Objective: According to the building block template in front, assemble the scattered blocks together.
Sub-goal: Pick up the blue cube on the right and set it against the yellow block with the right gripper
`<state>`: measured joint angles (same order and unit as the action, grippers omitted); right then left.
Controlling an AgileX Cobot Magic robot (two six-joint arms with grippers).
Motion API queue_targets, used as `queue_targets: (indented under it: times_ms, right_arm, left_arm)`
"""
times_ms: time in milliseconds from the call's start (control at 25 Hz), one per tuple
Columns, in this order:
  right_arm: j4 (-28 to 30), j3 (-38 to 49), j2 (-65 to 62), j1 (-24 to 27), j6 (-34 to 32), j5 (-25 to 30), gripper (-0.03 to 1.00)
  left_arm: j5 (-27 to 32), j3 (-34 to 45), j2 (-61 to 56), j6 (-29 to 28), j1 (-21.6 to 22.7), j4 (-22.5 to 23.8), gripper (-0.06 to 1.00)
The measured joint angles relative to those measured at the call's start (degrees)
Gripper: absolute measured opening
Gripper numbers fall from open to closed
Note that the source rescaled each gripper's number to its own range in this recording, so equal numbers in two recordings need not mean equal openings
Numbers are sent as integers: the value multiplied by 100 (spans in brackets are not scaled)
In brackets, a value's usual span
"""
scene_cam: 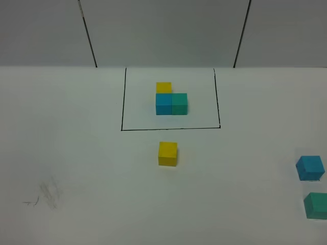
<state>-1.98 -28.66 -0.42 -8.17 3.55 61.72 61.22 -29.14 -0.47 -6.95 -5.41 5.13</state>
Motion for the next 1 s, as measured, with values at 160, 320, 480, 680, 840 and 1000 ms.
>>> queue_targets:
  times_ms: [160, 320, 480, 680, 840, 1000]
  right_arm:
    - [0, 0, 0, 0, 0, 0, 0]
    - [0, 0, 0, 0, 0, 0, 0]
    - [0, 0, 0, 0, 0, 0, 0]
    - [0, 0, 0, 0, 0, 0, 0]
    - [0, 0, 0, 0, 0, 0, 0]
    - [0, 0, 0, 0, 0, -12, 0]
  left_arm:
    - [-5, 0, 0, 41, 699, 0, 46]
    - [-5, 2, 0, 41, 883, 0, 36]
    - [-5, 7, 0, 45, 890, 0, 29]
    - [-5, 7, 0, 45, 890, 0, 22]
    - [-5, 7, 0, 46, 890, 0, 20]
    - [-5, 7, 0, 46, 890, 0, 19]
